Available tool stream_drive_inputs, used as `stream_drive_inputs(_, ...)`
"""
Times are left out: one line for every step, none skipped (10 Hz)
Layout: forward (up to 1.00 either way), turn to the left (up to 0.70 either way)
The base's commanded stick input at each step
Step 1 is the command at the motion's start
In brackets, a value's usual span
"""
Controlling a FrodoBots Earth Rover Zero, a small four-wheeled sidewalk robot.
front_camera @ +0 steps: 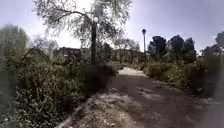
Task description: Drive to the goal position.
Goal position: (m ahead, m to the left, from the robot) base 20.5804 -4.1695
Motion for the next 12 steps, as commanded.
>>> stream_drive_inputs(0.70,-0.35)
stream_drive_inputs(0.70,-0.35)
stream_drive_inputs(0.70,-0.35)
stream_drive_inputs(0.70,-0.21)
stream_drive_inputs(0.70,-0.04)
stream_drive_inputs(0.70,0.00)
stream_drive_inputs(0.70,0.00)
stream_drive_inputs(0.70,0.00)
stream_drive_inputs(0.70,0.00)
stream_drive_inputs(0.70,0.00)
stream_drive_inputs(0.70,0.00)
stream_drive_inputs(0.70,0.00)
